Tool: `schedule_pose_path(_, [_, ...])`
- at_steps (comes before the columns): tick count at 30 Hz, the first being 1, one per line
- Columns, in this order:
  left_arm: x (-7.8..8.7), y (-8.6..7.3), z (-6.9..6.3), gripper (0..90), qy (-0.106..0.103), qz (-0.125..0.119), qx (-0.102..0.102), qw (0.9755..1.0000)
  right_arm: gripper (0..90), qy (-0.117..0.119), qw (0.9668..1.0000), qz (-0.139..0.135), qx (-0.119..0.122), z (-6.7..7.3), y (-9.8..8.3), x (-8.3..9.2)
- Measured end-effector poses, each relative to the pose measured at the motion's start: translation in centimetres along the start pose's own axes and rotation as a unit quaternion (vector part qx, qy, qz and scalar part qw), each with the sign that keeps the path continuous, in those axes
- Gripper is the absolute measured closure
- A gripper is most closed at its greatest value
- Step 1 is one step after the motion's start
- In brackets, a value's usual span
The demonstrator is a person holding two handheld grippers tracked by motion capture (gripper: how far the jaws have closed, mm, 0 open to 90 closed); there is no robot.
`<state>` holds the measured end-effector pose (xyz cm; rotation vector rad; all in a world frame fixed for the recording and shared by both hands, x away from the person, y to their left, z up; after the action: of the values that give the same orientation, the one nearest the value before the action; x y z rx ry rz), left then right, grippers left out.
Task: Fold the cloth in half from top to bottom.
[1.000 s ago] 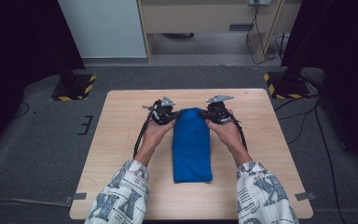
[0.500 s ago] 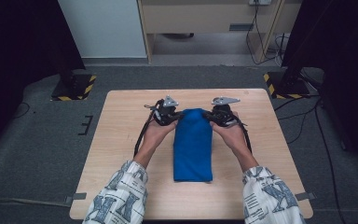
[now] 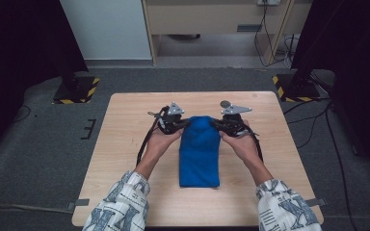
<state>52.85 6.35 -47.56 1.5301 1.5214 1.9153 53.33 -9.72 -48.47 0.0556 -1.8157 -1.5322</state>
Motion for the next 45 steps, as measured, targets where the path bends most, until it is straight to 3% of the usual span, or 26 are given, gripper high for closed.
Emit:
schedule_pose_path(8, [0.4,-1.0,-0.9,86.2,-0.01,0.003,-0.006,0.9999,86.0,0.011,0.9999,0.0,0.001,0.8,-1.0,0.6])
schedule_pose_path(17, [0.8,-2.2,-1.5,86.1,-0.02,0.005,-0.009,0.9998,85.9,0.021,0.9996,0.006,0.018,2.0,-2.2,1.2])
schedule_pose_path(45, [2.7,-3.0,-4.5,85.5,-0.048,-0.003,-0.019,0.9987,85.2,0.044,0.9981,0.0,0.044,4.2,-2.9,3.6])
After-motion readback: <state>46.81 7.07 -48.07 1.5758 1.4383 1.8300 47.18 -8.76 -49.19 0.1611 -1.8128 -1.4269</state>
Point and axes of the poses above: each handheld gripper's, and its own axes: x roughly backward along the jaws, y roughly out of its top, z roughly to its left, the point moved 7 cm from there along -x, roughly forward along the jaws, and after that the axes turned 10 degrees about -y, right-handed, at the moved point
